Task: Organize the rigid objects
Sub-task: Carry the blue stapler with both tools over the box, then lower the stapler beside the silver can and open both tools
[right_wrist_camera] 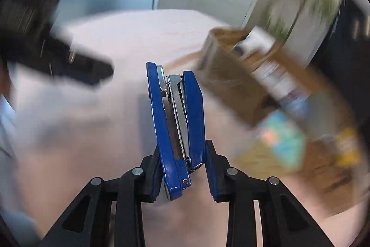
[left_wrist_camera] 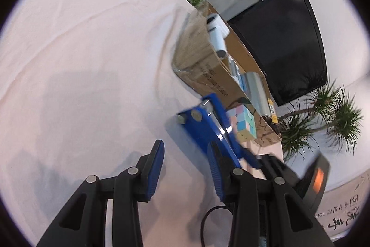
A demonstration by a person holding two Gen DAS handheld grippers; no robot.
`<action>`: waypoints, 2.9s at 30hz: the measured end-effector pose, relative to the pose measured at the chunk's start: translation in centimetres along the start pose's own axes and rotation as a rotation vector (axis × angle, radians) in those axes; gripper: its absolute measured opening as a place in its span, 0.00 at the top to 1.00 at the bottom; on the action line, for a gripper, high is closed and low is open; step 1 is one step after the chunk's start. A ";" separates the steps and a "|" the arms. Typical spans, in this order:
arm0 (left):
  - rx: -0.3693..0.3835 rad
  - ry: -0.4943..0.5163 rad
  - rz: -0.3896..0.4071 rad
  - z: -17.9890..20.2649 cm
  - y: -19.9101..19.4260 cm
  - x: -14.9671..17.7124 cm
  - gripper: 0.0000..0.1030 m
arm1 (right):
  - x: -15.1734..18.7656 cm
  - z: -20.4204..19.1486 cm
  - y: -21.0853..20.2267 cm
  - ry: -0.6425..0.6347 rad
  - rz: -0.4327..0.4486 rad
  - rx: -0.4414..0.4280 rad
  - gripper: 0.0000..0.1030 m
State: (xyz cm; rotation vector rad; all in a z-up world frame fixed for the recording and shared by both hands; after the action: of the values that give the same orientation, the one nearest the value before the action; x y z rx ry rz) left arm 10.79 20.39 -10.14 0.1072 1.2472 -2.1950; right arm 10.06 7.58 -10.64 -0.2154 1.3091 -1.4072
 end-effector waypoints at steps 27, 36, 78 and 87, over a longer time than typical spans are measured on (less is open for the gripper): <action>0.044 -0.047 -0.105 0.9 3.0 3.9 0.49 | 0.2 3.9 -0.8 0.749 0.014 -0.716 0.77; 0.087 0.078 -0.062 5.5 2.5 1.9 0.80 | 1.8 6.4 -2.1 0.954 0.111 -0.760 0.78; -0.119 0.503 -0.060 19.9 13.0 -14.1 0.72 | -0.3 23.8 6.1 1.076 0.018 -0.160 0.74; -0.171 0.567 -0.012 20.0 12.8 -13.2 0.72 | -0.9 22.4 6.0 0.941 0.031 -0.084 0.75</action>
State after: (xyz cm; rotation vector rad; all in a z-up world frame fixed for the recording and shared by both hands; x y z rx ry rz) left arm 32.82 5.60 -4.09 0.6913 1.7307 -2.1266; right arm 30.46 -2.74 -6.63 0.4747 2.1120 -1.4749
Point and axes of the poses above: each gripper's, at about its wrist camera, not at the fingertips, and y roughly the way its jaws point, z to its right, x to its underside, the point moved 3 cm from there along y, roughly the way its jaws point, and after that the axes turned 12 degrees about -x, right-handed, at the moved point
